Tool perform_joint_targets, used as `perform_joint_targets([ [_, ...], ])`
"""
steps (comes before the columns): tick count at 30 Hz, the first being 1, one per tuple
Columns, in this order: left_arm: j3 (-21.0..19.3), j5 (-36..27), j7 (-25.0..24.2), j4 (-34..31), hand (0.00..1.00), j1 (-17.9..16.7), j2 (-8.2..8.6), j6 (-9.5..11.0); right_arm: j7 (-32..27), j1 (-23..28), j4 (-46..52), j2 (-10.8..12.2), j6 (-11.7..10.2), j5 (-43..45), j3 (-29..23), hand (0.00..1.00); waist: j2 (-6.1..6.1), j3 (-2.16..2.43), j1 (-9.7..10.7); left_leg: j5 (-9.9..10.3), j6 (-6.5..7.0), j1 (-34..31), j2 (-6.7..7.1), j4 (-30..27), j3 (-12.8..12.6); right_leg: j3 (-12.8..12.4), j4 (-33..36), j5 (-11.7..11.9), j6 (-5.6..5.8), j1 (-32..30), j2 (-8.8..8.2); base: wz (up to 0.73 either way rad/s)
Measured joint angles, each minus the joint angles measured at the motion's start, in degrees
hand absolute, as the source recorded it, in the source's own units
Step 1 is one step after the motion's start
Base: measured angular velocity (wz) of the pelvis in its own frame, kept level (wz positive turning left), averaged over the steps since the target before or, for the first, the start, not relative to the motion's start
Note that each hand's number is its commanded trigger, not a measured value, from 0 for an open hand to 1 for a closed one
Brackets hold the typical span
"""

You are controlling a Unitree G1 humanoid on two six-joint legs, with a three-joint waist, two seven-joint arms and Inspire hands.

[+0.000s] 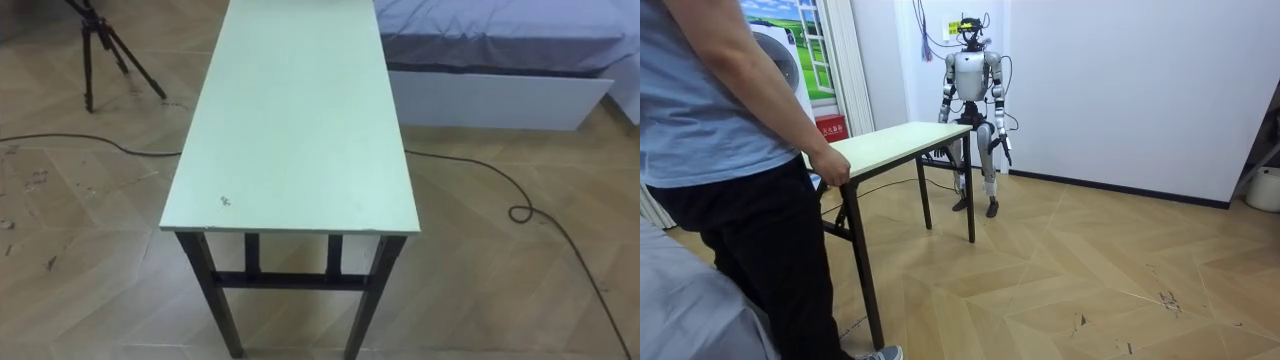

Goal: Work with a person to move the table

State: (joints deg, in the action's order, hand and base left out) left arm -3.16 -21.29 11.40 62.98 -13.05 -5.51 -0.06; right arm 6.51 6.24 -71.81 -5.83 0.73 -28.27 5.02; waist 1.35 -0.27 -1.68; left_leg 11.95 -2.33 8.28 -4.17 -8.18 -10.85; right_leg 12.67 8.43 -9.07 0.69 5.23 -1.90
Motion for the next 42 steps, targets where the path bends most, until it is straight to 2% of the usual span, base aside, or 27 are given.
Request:
perform_joint_targets([
  [5,-0.1,-10.6,-4.3,1.2,0.0,0.0,0.01,-1.4,1.3,0.1,0.0,-0.1,0.7,-2.1,-1.0,0.0,-0.6,0.02,-0.2,0.0,0.0,0.1,0.0,-0.1,0.0,-0.2,0.2,0.0,-0.02,-0.3,0.0,0.0],
  [8,-0.1,-18.1,-7.1,1.2,0.0,0.2,0.14,-2.0,2.9,0.0,0.1,-0.1,1.9,-3.9,-2.1,0.0,-0.94,0.04,-0.2,0.0,0.0,0.1,-0.01,-0.1,-0.2,-0.2,0.2,0.0,-0.02,-0.3,-0.02,0.0],
  [10,-0.1,-22.2,-8.7,1.1,0.0,0.6,0.18,-2.6,3.7,0.0,0.2,-0.1,2.1,-6.0,-2.3,0.0,-0.98,0.06,-0.1,0.0,0.0,0.1,-0.01,-0.2,-0.3,-0.2,0.2,0.0,-0.02,-0.4,-0.02,0.0],
  [13,0.6,-30.6,-11.4,1.1,0.0,1.8,0.23,-3.2,4.2,0.2,1.5,-0.7,4.1,-13.0,-2.5,0.0,-1.08,0.04,0.0,0.0,0.0,-0.1,0.01,-0.5,-0.3,0.1,0.2,0.0,-0.01,-0.4,-0.13,0.0],
  [17,3.9,-40.1,-12.1,-0.2,0.0,2.1,0.05,-3.7,4.1,1.2,6.2,-1.5,5.1,-21.6,-2.5,0.0,-1.33,0.14,0.7,0.0,0.0,-0.8,-0.02,-0.6,-0.3,0.0,0.3,0.0,-0.01,-0.9,-0.08,0.0],
  [18,5.8,-44.0,-12.1,-1.8,0.0,1.7,-0.36,-3.7,4.1,1.3,8.8,-1.4,5.4,-24.7,-2.1,0.0,-1.25,0.16,1.3,0.0,0.0,-0.9,-0.04,-0.6,-0.3,0.0,0.5,0.0,-0.05,-1.3,-0.07,0.0],
  [19,8.1,-47.7,-12.1,-3.2,0.0,1.5,-0.79,-3.7,4.1,1.3,10.8,-1.5,5.5,-29.0,-1.8,0.0,-1.53,-0.03,1.5,0.0,0.0,-1.1,-0.04,-0.7,-0.3,0.0,0.5,0.1,-0.09,-1.5,-0.08,0.0],
  [23,10.9,-54.7,-12.1,-5.8,0.0,1.5,-1.09,-3.1,4.4,1.2,17.0,0.4,5.7,-37.0,-0.3,0.0,-2.18,0.02,1.7,0.0,0.0,-1.6,-0.03,-1.4,0.0,0.0,0.4,0.1,-0.11,-1.5,-0.11,0.02],
  [25,13.8,-60.0,-12.0,-10.1,0.0,1.4,-1.67,-3.3,4.4,1.2,22.5,1.1,6.3,-42.2,3.0,0.0,-2.58,-0.19,2.4,0.0,0.0,-2.1,-0.06,-1.5,0.2,0.3,0.3,0.1,-0.16,-1.6,-0.1,0.15],
  [28,17.5,-66.2,-12.1,-19.1,0.0,2.4,-0.76,-3.6,4.4,0.9,29.5,1.6,7.6,-49.1,7.2,0.0,-2.79,-0.15,3.2,0.0,0.0,-2.7,-0.04,-1.3,0.2,0.5,1.0,0.1,-0.2,-2.2,-0.19,0.02],
  [29,17.7,-67.0,-12.1,-20.6,0.0,2.8,-0.22,-3.7,4.4,0.9,31.0,1.8,7.8,-49.9,7.5,0.0,-2.82,-0.22,3.3,0.0,0.0,-2.6,-0.06,-1.3,0.2,0.4,1.4,0.1,-0.2,-2.3,-0.22,-0.11],
  [31,18.3,-68.7,-12.1,-24.6,0.0,4.7,2.23,-4.7,4.3,0.8,35.6,3.3,8.0,-51.9,7.6,0.0,-2.69,-0.35,4.3,0.0,0.0,-2.2,-0.04,-1.2,0.2,0.2,1.5,0.1,-0.2,-2.1,-0.23,-0.07],
  [34,19.4,-69.1,-12.1,-27.1,0.0,7.2,3.05,-6.1,4.3,-0.1,37.5,4.6,8.2,-53.1,7.8,0.0,-2.34,-0.65,5.0,0.0,0.0,-1.9,-0.14,-1.1,-0.1,0.0,1.5,0.2,-0.32,-2.1,-0.13,-0.09],
  [37,19.1,-69.0,-12.1,-27.1,0.0,8.7,3.07,-7.2,4.1,-0.8,37.5,4.7,8.2,-53.1,7.5,0.0,-2.3,-0.74,5.0,0.0,0.0,-2.1,-0.14,-1.1,-0.1,0.0,1.6,0.2,-0.35,-2.3,-0.13,0.0],
  [42,19.0,-69.0,-11.9,-28.8,0.0,8.7,2.45,-7.6,3.4,-2.0,37.6,3.9,8.1,-52.9,7.4,0.0,-2.2,-0.79,5.0,0.0,0.0,-2.1,-0.16,-1.2,-0.2,0.0,1.6,0.2,-0.36,-2.3,-0.13,0.0],
])
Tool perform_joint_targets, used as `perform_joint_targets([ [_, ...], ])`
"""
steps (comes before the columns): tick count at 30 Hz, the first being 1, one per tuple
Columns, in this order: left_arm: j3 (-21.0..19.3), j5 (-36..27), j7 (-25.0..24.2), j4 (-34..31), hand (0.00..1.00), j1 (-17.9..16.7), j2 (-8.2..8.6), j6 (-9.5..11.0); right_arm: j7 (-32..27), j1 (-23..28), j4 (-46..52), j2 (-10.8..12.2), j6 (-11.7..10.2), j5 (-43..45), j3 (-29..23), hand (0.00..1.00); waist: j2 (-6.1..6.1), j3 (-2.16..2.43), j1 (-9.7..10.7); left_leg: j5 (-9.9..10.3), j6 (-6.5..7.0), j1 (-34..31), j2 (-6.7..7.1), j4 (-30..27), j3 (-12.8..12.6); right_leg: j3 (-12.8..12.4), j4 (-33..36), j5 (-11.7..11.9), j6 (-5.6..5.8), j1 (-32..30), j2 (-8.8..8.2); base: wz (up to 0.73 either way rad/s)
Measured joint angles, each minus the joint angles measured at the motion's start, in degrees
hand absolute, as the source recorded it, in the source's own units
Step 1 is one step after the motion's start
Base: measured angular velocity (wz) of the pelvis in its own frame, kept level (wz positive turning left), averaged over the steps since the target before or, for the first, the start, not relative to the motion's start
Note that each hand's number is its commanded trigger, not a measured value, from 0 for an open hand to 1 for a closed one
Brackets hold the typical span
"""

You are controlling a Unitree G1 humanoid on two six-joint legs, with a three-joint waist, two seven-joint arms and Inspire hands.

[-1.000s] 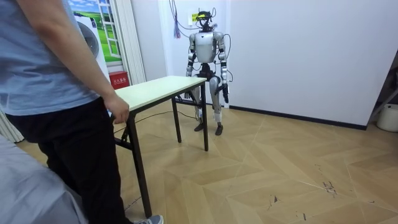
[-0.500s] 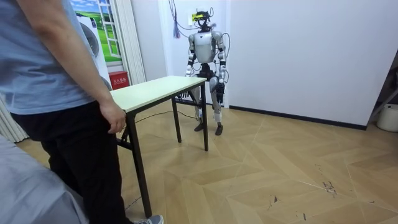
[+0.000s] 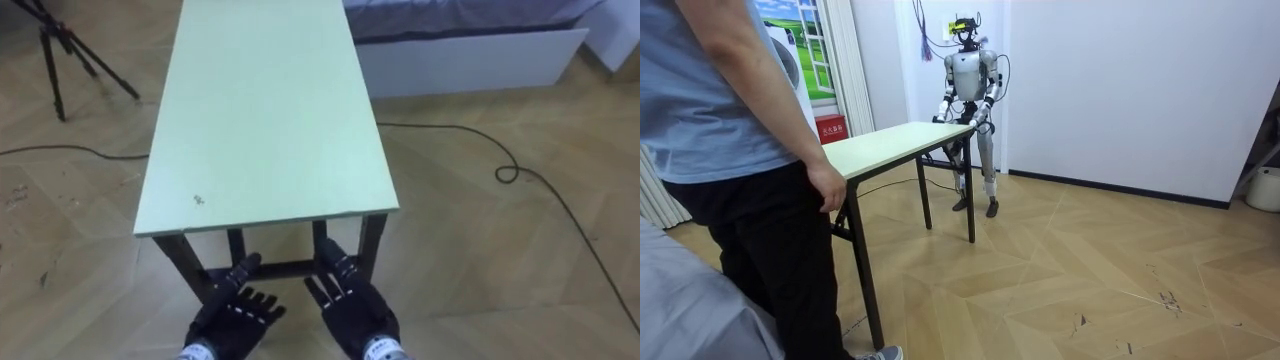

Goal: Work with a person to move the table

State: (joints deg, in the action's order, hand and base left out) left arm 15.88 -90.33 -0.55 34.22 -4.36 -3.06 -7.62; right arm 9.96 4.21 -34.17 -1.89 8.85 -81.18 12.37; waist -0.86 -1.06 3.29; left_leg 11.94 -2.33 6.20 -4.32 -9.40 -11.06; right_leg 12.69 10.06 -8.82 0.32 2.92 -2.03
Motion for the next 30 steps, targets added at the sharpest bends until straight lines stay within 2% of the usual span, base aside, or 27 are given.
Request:
perform_joint_targets([
  [3,-0.3,0.0,0.0,-3.0,0.0,0.4,-0.24,0.0,-0.6,-1.0,0.6,-0.2,0.0,0.0,0.3,0.0,0.01,0.0,-0.3,0.0,0.0,0.2,0.0,0.0,0.0,-0.1,0.2,0.0,0.0,0.1,0.0,0.0],
  [11,-2.1,-0.1,0.0,-4.0,0.0,2.9,-0.12,-0.4,-0.7,-3.5,1.9,-0.7,0.0,-1.5,0.2,0.0,-0.03,0.0,-0.4,0.0,0.0,0.6,0.0,0.0,-0.1,-0.6,0.6,0.0,-0.01,0.0,0.0,0.0],
  [18,-6.2,-0.2,0.0,-5.2,0.0,4.2,-0.11,-0.6,-0.7,-6.6,2.0,-1.7,-0.1,-1.7,-0.3,0.0,-0.07,0.02,-0.7,0.0,0.01,0.8,-0.03,0.0,-0.1,-0.9,0.7,0.1,-0.1,0.0,0.06,-0.01],
  [24,-9.2,-0.3,0.0,-7.3,0.0,5.1,-0.26,-0.4,-0.7,-6.7,5.1,-2.0,-0.7,-2.0,-0.2,0.0,-0.2,0.03,-1.9,0.0,0.0,1.2,-0.09,0.0,-0.4,-0.9,0.7,0.1,-0.15,0.4,0.11,-0.01],
  [30,-12.1,-1.7,1.6,-7.4,0.0,5.5,-0.49,0.4,-1.2,-6.7,5.1,-2.4,-0.7,-2.3,-0.7,0.0,-0.24,0.02,-2.3,0.0,0.0,1.6,-0.08,0.0,0.1,-0.8,0.6,0.1,-0.15,0.9,0.08,0.01],
])
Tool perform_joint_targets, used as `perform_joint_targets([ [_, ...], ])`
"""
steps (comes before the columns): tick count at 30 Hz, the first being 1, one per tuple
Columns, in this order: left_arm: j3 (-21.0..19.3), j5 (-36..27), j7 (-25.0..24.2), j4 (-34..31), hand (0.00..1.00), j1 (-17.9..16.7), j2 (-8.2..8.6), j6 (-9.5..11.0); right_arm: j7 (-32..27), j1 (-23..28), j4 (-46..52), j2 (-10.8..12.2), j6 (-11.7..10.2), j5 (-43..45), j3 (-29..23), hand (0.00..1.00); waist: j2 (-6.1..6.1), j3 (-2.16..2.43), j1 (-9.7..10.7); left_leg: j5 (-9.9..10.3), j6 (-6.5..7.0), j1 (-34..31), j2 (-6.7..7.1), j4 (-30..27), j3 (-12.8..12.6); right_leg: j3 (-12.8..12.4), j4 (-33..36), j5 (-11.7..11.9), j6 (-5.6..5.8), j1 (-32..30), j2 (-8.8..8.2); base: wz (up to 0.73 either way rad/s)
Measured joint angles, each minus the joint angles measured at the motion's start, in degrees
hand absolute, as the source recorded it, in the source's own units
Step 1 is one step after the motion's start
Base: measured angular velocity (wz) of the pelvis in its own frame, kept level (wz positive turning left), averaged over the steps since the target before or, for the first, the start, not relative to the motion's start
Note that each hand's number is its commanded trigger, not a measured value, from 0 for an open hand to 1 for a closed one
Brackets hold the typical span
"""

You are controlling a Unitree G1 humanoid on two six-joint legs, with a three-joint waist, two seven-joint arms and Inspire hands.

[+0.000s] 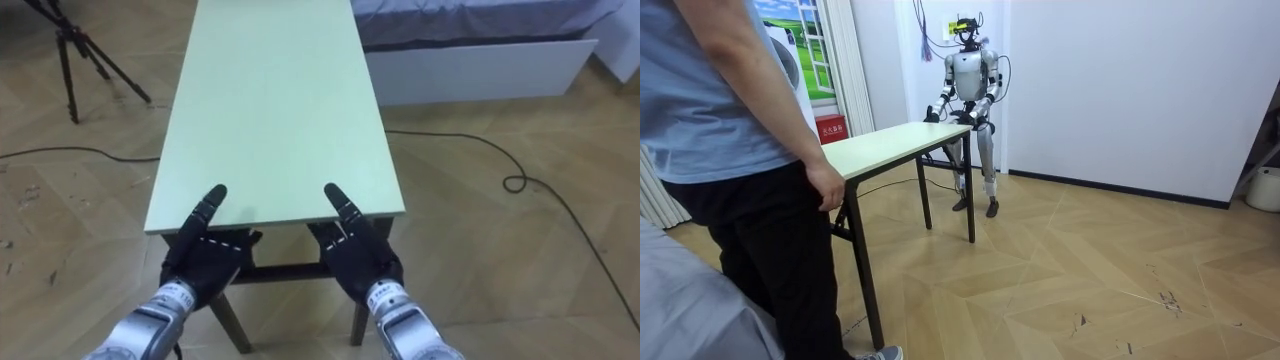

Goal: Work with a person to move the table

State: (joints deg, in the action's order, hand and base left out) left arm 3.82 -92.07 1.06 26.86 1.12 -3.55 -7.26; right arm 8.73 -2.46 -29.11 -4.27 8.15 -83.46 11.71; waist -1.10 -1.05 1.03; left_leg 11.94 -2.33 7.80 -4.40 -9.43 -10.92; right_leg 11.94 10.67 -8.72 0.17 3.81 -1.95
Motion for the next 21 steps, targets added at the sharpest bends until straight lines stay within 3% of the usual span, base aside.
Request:
perform_joint_targets([
  [8,-1.8,-2.2,2.6,0.0,0.0,1.3,0.46,0.3,-2.9,-0.8,0.0,0.9,0.0,-3.8,-1.8,0.0,0.0,0.0,-0.1,0.0,0.01,-0.1,-0.03,0.0,0.2,0.3,0.1,0.1,-0.07,0.1,-0.01,0.0],
  [17,-3.9,-2.8,3.4,2.2,0.0,4.0,0.8,-1.1,-8.2,-3.2,-0.2,1.2,0.6,-7.1,-3.3,0.0,0.03,-0.02,0.0,0.0,0.02,-0.2,-0.03,-0.1,0.2,0.2,0.1,0.1,-0.1,-0.1,0.0,0.0],
  [21,-6.1,-2.8,3.6,2.4,0.0,4.3,2.16,-1.5,-9.1,-3.5,-0.2,2.4,1.0,-8.4,-4.7,0.0,0.06,-0.04,0.0,0.0,0.02,-0.3,-0.02,-0.1,0.2,-0.1,0.2,0.1,-0.1,-0.2,0.0,-0.01],
])
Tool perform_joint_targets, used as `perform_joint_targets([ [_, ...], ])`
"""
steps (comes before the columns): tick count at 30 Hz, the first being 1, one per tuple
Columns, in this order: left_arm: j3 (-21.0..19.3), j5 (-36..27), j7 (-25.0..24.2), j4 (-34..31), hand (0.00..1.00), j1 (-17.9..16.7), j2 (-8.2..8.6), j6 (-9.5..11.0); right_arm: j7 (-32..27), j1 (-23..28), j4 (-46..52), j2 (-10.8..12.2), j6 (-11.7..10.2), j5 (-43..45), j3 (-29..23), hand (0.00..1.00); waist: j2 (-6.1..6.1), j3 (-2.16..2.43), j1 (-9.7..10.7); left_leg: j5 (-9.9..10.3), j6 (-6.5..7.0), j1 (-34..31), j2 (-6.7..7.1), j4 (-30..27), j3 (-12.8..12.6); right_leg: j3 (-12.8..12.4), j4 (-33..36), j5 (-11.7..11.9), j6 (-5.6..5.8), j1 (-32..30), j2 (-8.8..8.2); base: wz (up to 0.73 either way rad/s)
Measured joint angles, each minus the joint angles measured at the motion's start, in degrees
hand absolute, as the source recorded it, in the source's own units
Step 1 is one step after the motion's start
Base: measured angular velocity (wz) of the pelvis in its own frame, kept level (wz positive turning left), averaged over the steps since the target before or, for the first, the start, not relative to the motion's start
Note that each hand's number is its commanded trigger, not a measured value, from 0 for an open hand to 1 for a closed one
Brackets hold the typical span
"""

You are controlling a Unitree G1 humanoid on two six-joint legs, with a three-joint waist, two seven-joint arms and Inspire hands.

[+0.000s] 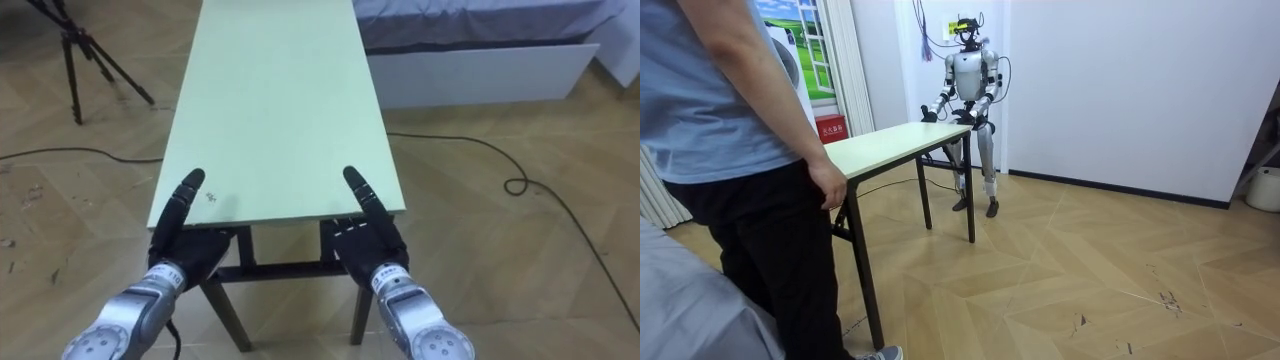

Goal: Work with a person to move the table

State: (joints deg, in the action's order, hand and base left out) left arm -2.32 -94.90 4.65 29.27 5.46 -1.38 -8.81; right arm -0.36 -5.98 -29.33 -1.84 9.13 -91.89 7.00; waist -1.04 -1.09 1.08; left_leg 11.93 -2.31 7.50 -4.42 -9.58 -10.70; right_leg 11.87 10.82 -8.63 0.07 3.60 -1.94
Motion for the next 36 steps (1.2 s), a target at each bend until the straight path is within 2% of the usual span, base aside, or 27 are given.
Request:
perform_joint_targets([
  [11,-1.0,0.0,3.1,0.0,0.0,1.6,0.65,0.0,-1.1,-0.9,-0.2,1.3,0.3,-0.4,-2.0,0.0,-0.21,-0.18,-0.4,0.0,0.0,-0.2,0.02,0.0,0.1,-0.6,0.5,0.0,-0.02,-0.7,0.05,-0.02],
  [12,-1.1,0.0,3.9,0.0,0.0,1.9,0.65,0.1,-1.2,-1.8,-1.2,1.7,0.2,-0.4,-2.4,0.11,-0.4,-0.33,-0.5,0.0,0.0,-0.2,0.02,-0.1,0.1,-0.5,0.6,0.0,-0.02,-0.8,0.05,0.0],
  [13,-1.1,0.0,4.4,0.0,0.13,2.1,0.65,0.1,-1.6,-2.8,-2.0,2.1,0.1,-0.4,-2.9,0.53,-0.58,-0.48,-0.2,0.0,0.0,-0.3,0.04,-0.1,0.1,-0.5,0.7,0.0,-0.02,-0.9,0.01,0.0],
  [14,-1.1,0.0,4.8,0.0,0.65,2.3,0.66,0.1,-1.9,-3.1,-2.2,2.1,0.1,-0.4,-3.2,1.0,-0.62,-0.5,-0.2,0.0,0.01,-0.5,0.05,-0.2,0.2,-0.5,0.8,0.0,-0.02,-1.0,0.0,0.03],
  [15,-1.2,0.0,5.4,0.0,1.0,2.9,0.66,0.1,-2.2,-3.5,-2.2,2.3,0.1,-0.4,-3.5,1.0,-0.62,-0.5,-0.2,0.0,0.02,-1.0,0.05,-0.4,0.3,-0.4,0.9,0.0,-0.05,-1.5,-0.01,0.0],
  [22,-1.2,0.0,7.1,0.0,1.0,3.6,0.67,0.2,-3.1,-6.0,-5.5,2.6,-0.4,-0.3,-3.8,1.0,-0.67,-0.53,-0.2,0.0,0.03,-1.9,0.09,-1.1,1.5,0.0,0.8,0.1,-0.12,-1.8,-0.04,0.03],
  [24,-1.2,0.0,7.2,0.0,1.0,3.8,0.89,0.0,-4.9,-7.5,-8.1,2.6,-1.3,-0.3,-3.8,1.0,-0.68,-0.52,-0.5,0.0,0.03,-2.4,0.11,-1.1,1.6,0.1,0.7,0.1,-0.12,-2.2,-0.07,0.03],
  [27,-1.2,0.2,7.4,0.0,1.0,4.1,1.72,-0.1,-6.4,-7.9,-9.0,2.8,-2.6,-0.1,-4.0,1.0,-0.69,-0.5,-1.4,0.0,0.03,-3.3,0.08,-1.2,2.1,0.6,0.8,0.1,-0.14,-2.9,-0.09,0.06],
  [31,-1.2,0.9,9.9,0.4,1.0,4.1,2.24,0.5,-6.7,-8.1,-9.0,3.3,-3.5,2.3,-3.9,1.0,-0.65,-0.47,-1.3,0.0,0.03,-3.2,0.07,-1.2,3.1,0.9,0.8,0.1,-0.16,-2.7,-0.06,-0.03],
  [36,-1.5,1.4,10.8,0.6,1.0,4.2,2.63,0.7,-6.7,-8.1,-9.1,3.5,-3.7,2.8,-3.8,1.0,-0.64,-0.46,-1.2,0.0,0.03,-2.8,0.1,-1.1,3.1,0.8,0.8,0.1,-0.16,-2.5,-0.1,-0.03],
])
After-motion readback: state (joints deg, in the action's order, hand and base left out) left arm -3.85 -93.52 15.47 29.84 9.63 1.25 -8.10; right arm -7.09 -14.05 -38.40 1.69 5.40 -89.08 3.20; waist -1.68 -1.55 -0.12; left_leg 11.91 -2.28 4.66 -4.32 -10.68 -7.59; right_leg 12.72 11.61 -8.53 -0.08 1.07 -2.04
